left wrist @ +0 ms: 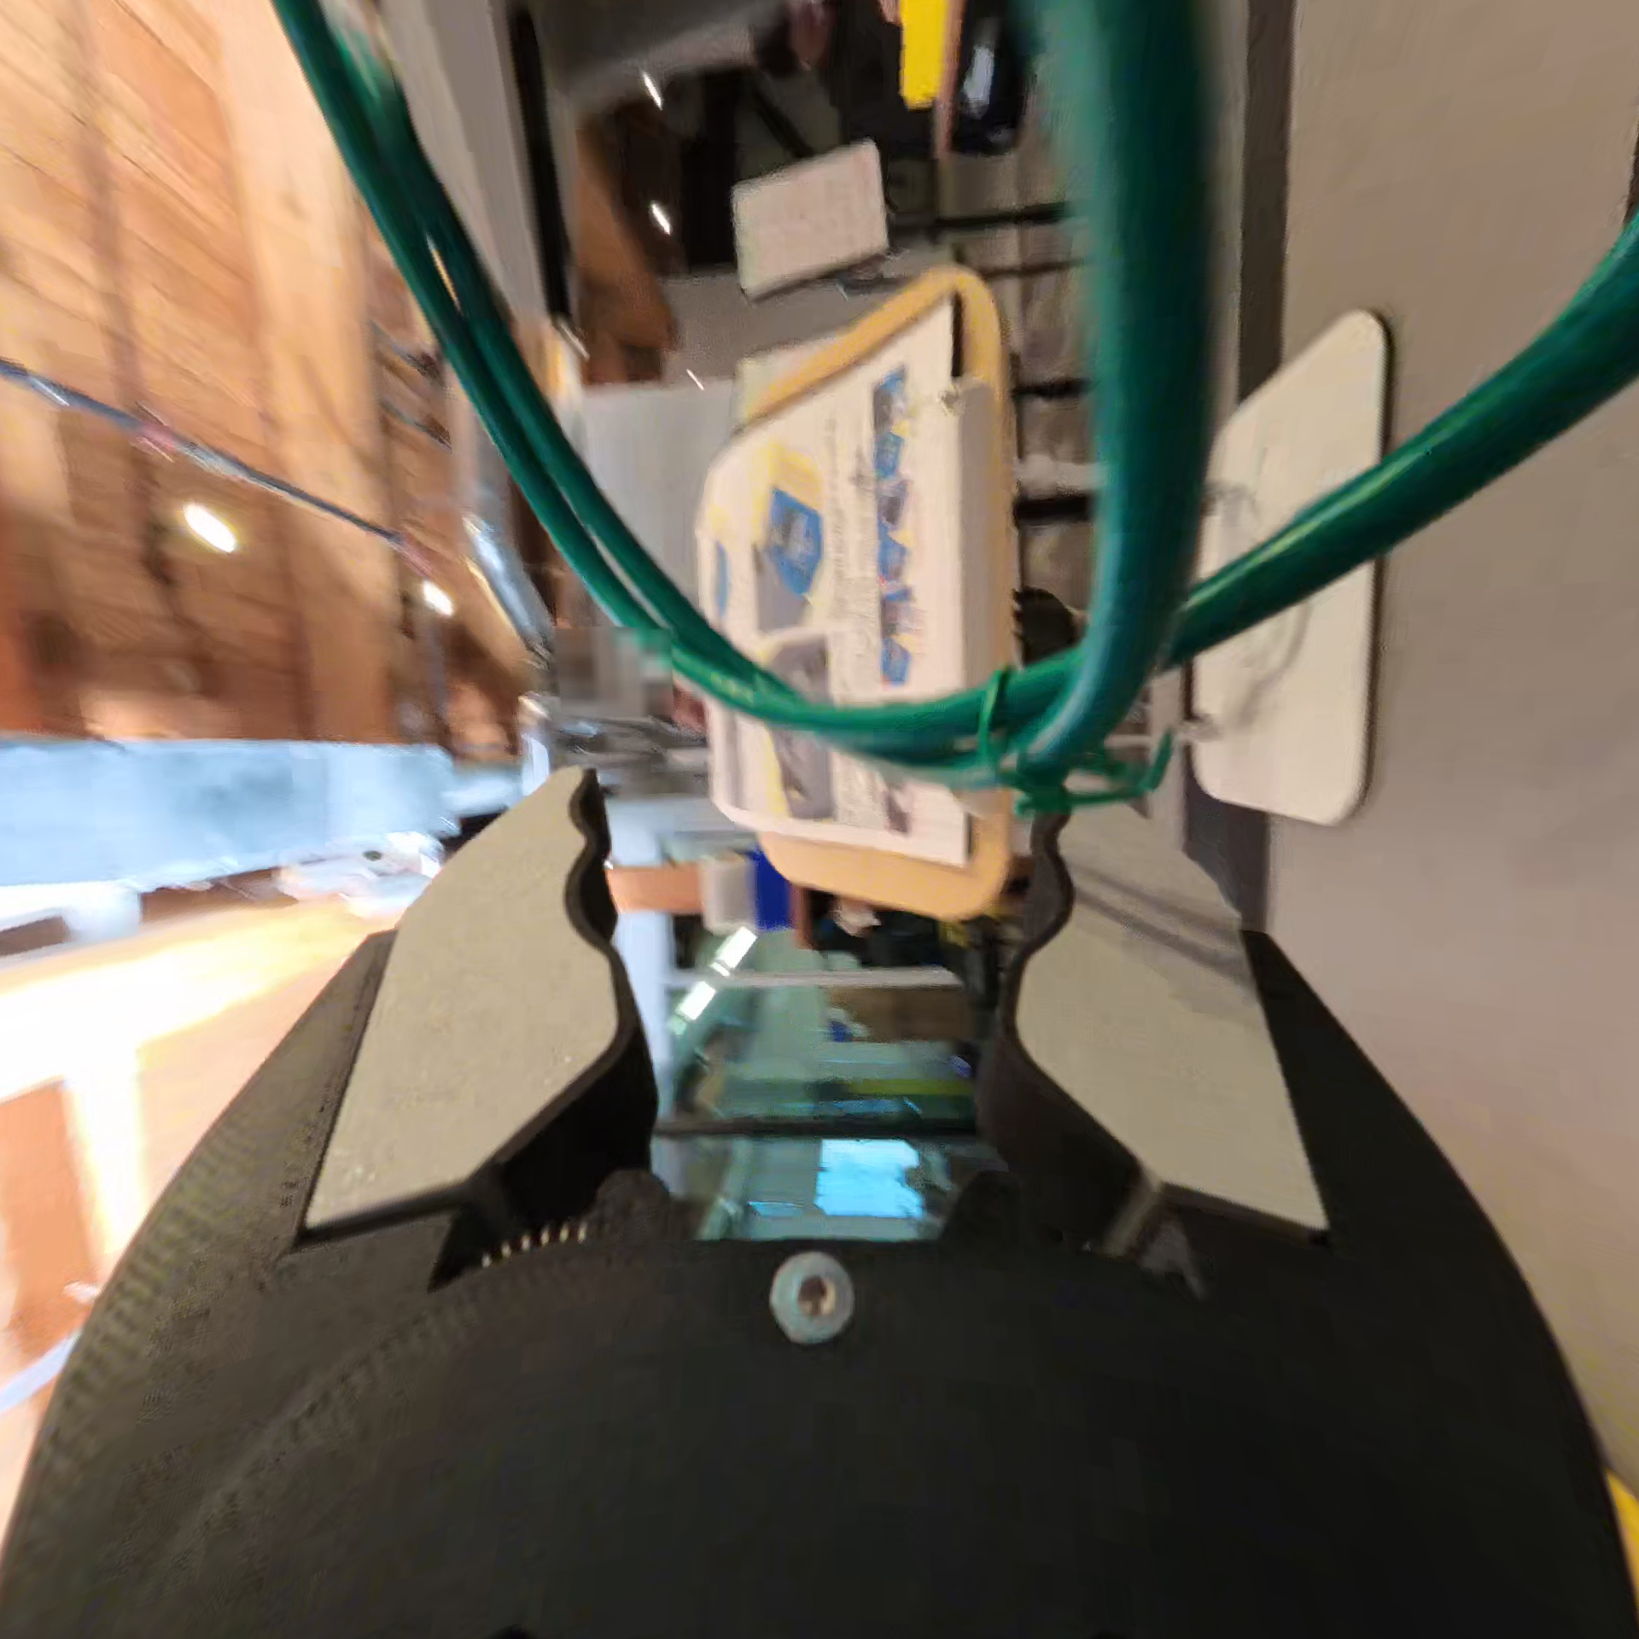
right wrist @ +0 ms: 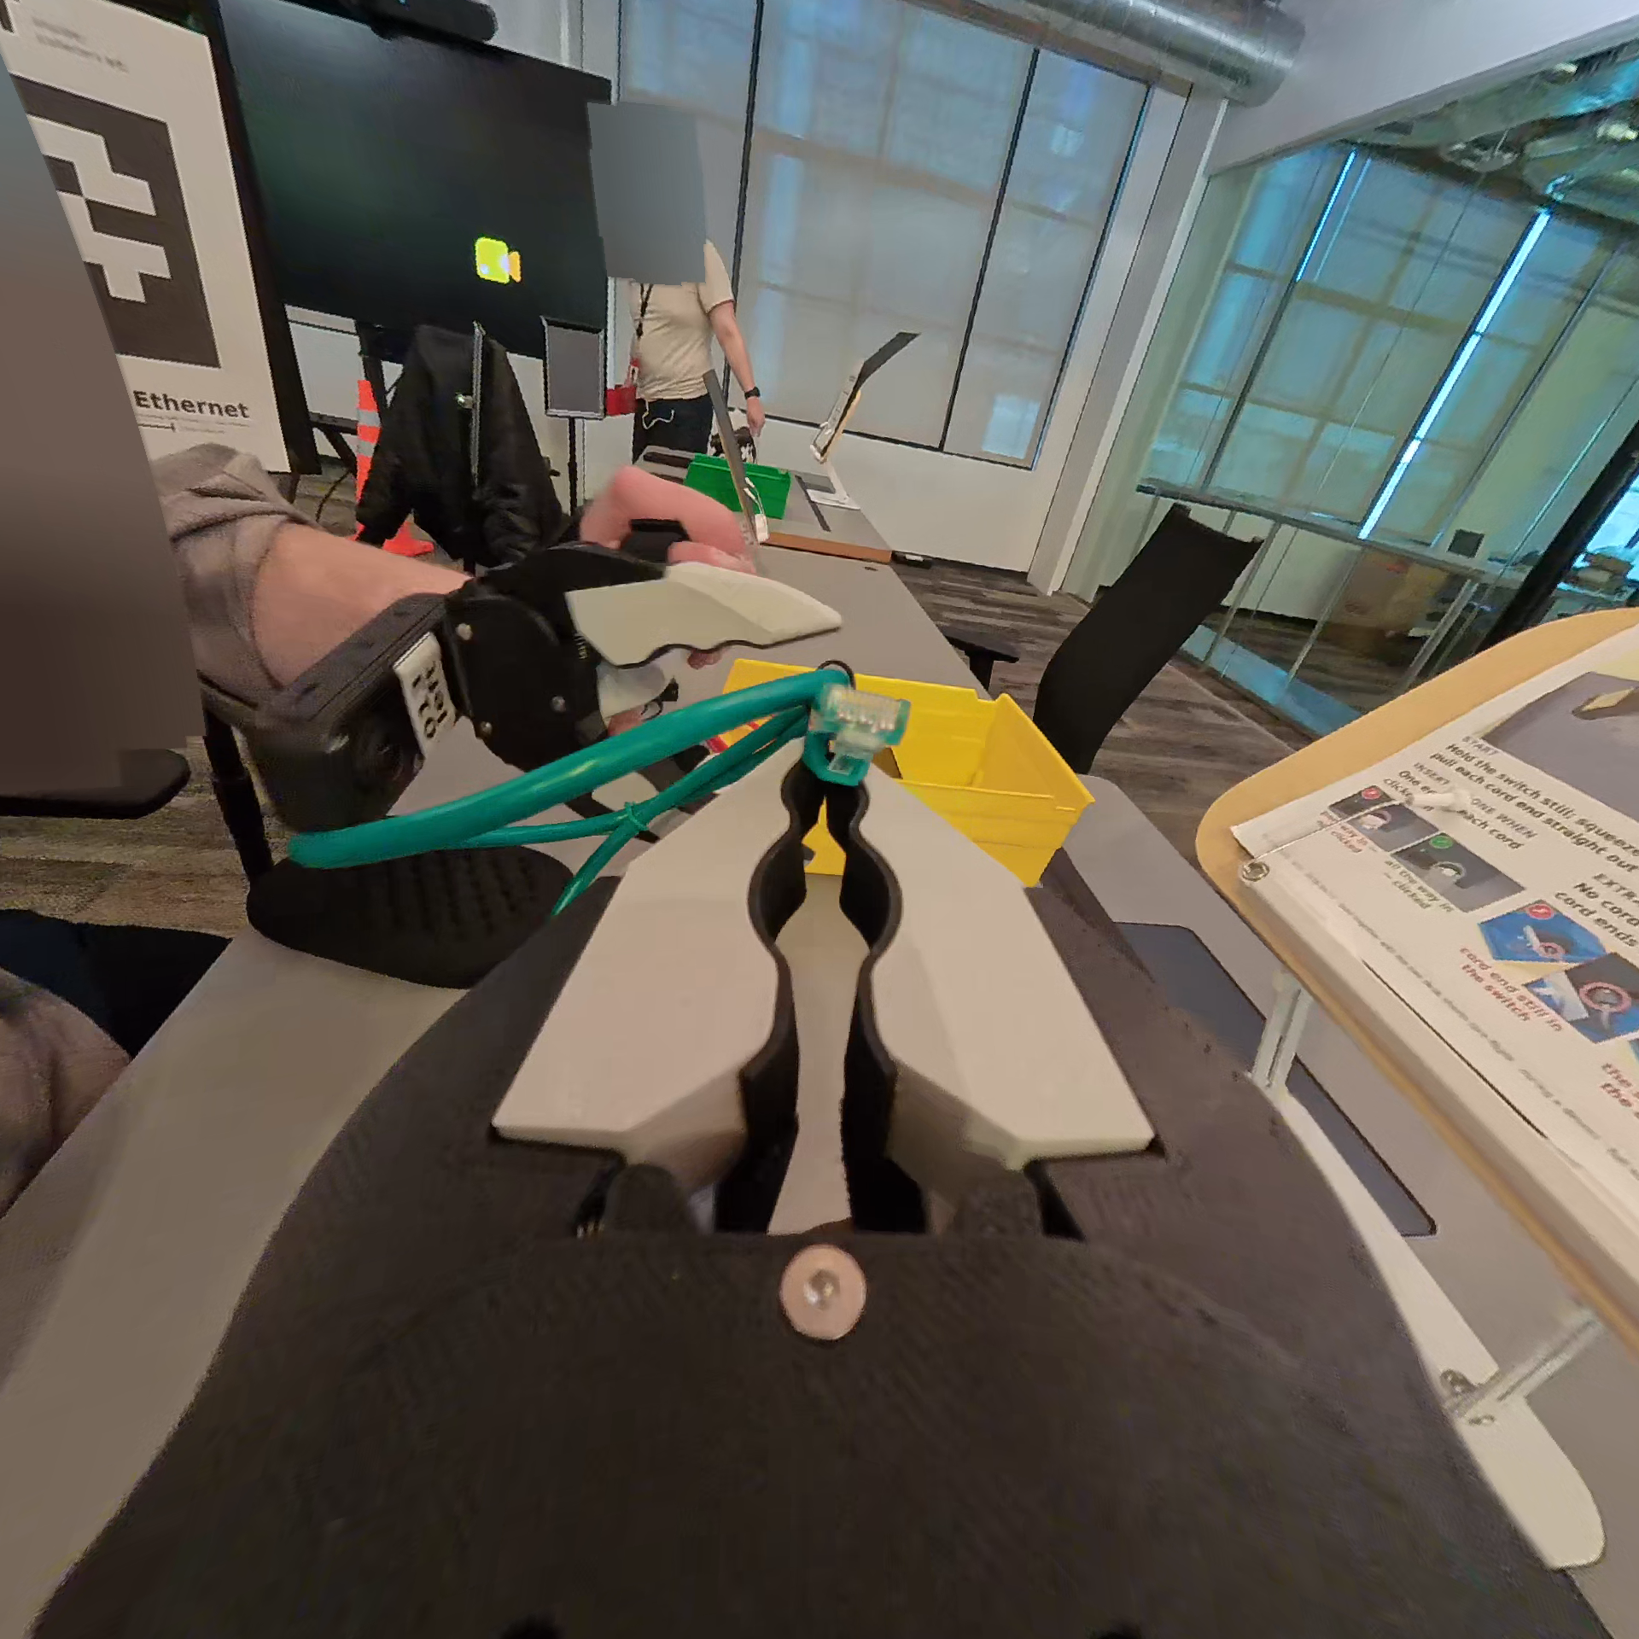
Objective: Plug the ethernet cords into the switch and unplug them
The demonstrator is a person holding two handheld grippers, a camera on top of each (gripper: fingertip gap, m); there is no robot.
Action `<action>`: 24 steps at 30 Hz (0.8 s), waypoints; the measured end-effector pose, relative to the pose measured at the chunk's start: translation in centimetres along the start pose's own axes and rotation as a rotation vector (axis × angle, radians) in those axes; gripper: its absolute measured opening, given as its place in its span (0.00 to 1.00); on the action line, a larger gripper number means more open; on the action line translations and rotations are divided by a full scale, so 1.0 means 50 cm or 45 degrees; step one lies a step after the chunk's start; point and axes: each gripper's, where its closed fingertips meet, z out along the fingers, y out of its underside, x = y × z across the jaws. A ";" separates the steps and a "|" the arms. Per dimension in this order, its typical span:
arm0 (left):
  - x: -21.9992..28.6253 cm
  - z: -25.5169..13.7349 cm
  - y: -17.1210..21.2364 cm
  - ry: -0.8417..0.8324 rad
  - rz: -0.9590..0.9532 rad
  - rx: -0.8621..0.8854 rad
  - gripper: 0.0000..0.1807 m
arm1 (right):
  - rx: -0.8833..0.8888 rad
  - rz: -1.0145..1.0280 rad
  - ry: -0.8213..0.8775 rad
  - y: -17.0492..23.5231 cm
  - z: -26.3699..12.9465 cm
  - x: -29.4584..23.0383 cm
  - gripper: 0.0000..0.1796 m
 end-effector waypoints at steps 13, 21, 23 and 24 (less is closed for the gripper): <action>-0.018 -0.042 -0.212 0.029 0.061 0.384 0.04 | -0.156 0.097 -0.081 0.065 0.027 -0.002 0.00; -0.111 0.007 -0.216 0.404 -0.890 0.255 0.01 | -0.290 -0.014 -0.134 0.124 0.055 -0.041 0.00; -0.116 0.027 -0.194 0.528 -1.134 0.186 0.01 | -0.316 -0.057 -0.163 0.135 0.063 -0.059 0.00; -0.111 0.037 -0.184 0.596 -1.217 0.145 0.01 | -0.322 -0.060 -0.179 0.138 0.067 -0.067 0.00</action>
